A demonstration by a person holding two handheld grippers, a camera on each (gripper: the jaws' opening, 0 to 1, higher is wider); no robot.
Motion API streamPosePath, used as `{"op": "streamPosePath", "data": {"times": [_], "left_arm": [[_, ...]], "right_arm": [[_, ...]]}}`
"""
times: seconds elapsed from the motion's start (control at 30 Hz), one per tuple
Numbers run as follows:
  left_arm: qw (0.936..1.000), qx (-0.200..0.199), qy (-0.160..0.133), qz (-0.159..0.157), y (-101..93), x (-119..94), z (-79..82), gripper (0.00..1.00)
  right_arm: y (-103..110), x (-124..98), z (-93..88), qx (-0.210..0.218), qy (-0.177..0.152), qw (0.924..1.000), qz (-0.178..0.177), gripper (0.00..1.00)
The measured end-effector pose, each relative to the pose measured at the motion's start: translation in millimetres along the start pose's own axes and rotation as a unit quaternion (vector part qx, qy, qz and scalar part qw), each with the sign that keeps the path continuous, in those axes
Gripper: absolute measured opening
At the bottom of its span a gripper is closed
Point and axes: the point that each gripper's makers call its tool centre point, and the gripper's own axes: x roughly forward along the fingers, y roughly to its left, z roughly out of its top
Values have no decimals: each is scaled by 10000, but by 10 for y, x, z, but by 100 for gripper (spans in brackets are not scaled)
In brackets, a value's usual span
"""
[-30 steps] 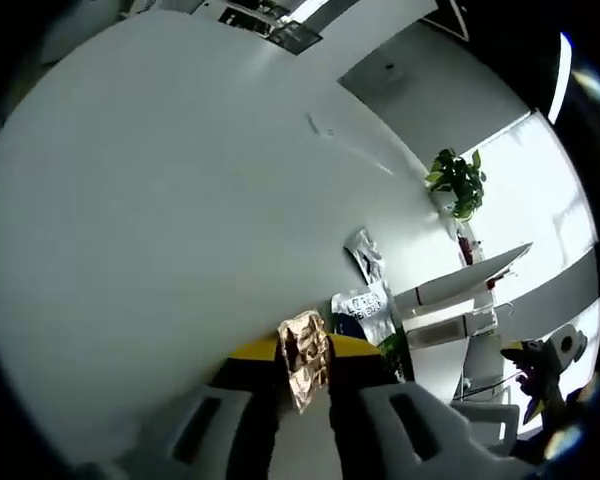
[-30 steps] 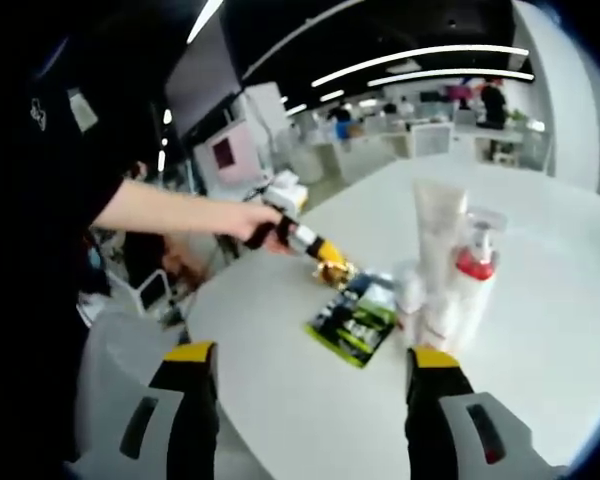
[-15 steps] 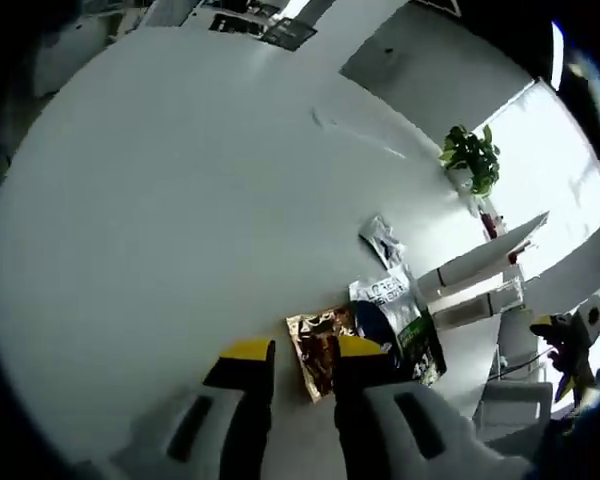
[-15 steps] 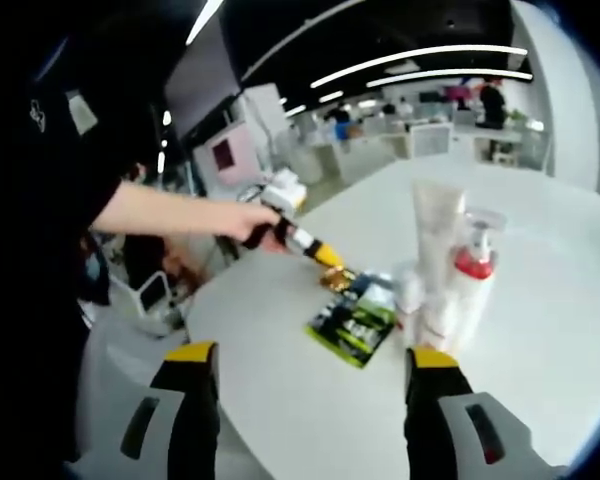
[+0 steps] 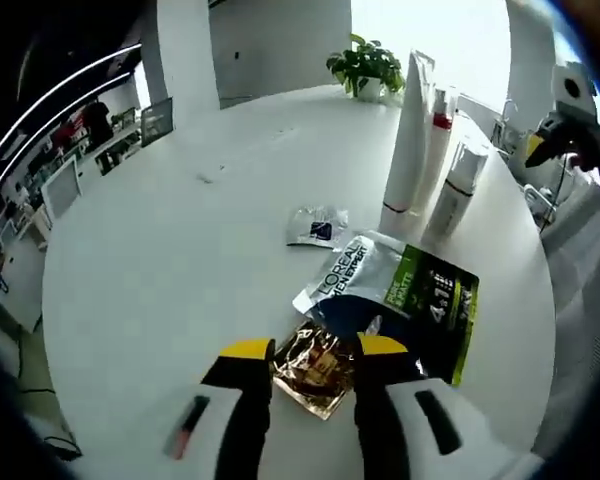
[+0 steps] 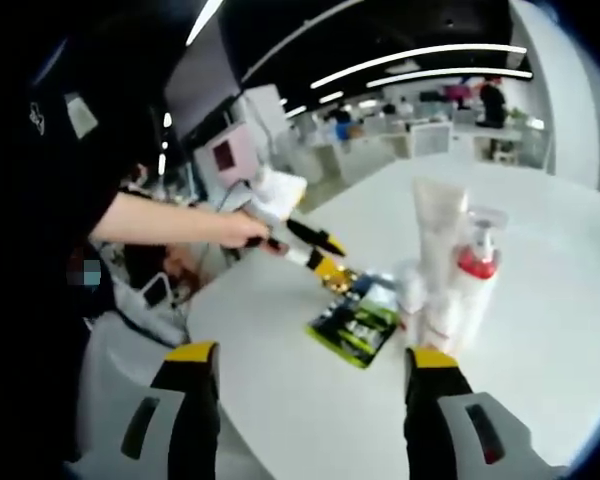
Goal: Arrange the skincare products in the storage area until every visible bottle or jar stands upright without overlapping.
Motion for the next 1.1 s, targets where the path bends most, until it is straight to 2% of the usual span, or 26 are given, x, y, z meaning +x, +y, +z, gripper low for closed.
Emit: {"op": "streamPosePath", "data": {"times": [0.23,0.37,0.6,1.1], "left_arm": [[9995,-52,314,-29,-20,44,-166,35],[9986,2,528,36,-38,49,-273,39],[9990,-85,410,184,-21,60,-221,38],[9986,-215,468,93,9,24,-282,39]], "right_arm": [[-51,-33,-29,67,0,9999,-80,72],[-51,-20,-26,76,-6,9999,-74,71],[-43,-4,-39,87,9,9999,-48,71],[-51,0,-30,94,-9,9999,-61,71]]}}
